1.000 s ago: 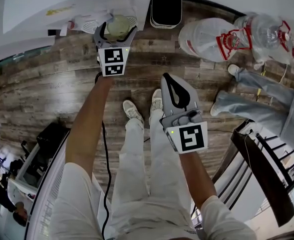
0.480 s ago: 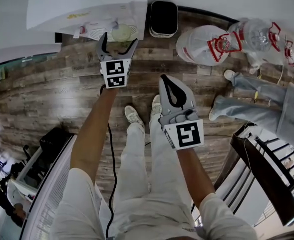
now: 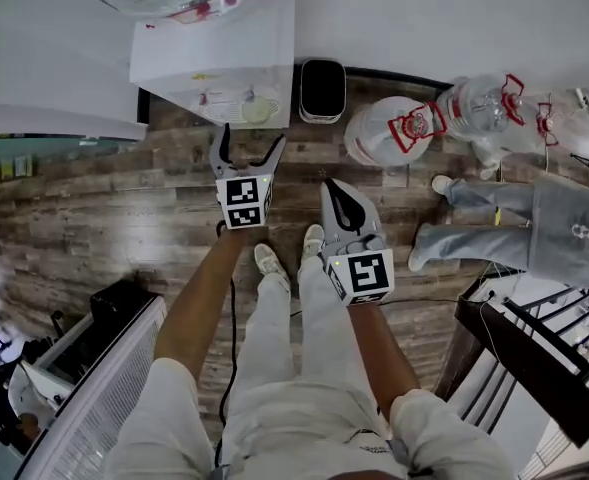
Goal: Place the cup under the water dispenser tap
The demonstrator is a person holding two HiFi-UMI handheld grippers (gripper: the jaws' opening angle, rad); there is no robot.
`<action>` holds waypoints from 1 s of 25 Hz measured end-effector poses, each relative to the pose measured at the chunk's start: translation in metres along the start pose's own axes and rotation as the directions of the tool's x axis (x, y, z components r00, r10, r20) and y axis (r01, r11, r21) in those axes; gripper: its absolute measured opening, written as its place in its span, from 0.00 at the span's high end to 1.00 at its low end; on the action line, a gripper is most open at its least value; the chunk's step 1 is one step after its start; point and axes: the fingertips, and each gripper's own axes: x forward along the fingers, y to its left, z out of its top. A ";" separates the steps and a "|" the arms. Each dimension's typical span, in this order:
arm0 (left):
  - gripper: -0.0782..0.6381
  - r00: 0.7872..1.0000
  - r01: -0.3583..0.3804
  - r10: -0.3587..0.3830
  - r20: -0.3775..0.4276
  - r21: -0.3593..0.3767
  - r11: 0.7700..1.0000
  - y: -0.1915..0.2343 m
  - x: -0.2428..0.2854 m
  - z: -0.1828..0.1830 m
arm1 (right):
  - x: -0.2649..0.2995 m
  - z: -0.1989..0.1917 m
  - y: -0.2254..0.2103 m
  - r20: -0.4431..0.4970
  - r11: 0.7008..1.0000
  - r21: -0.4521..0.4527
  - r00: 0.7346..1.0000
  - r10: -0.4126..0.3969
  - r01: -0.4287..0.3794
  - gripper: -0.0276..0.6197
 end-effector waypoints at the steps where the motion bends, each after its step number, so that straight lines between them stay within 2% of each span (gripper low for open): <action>1: 0.23 1.000 -0.002 0.002 0.006 -0.004 1.000 -0.003 -0.011 0.010 | -0.006 0.008 0.002 0.002 1.000 -0.002 1.000 -0.003 0.003 0.96; 7: 0.25 1.000 0.006 -0.005 0.031 -0.030 1.000 -0.030 -0.087 0.071 | -0.048 0.063 0.020 0.020 1.000 -0.011 1.000 0.013 -0.013 0.96; 14: 0.36 0.997 0.003 0.003 0.081 -0.072 0.997 -0.053 -0.178 0.155 | -0.095 0.125 0.047 0.049 0.999 -0.017 0.998 0.042 -0.041 0.96; 25: 0.62 0.987 0.003 0.009 0.163 -0.072 0.997 -0.084 -0.277 0.254 | -0.155 0.206 0.064 0.127 1.000 0.005 0.992 0.018 -0.019 0.96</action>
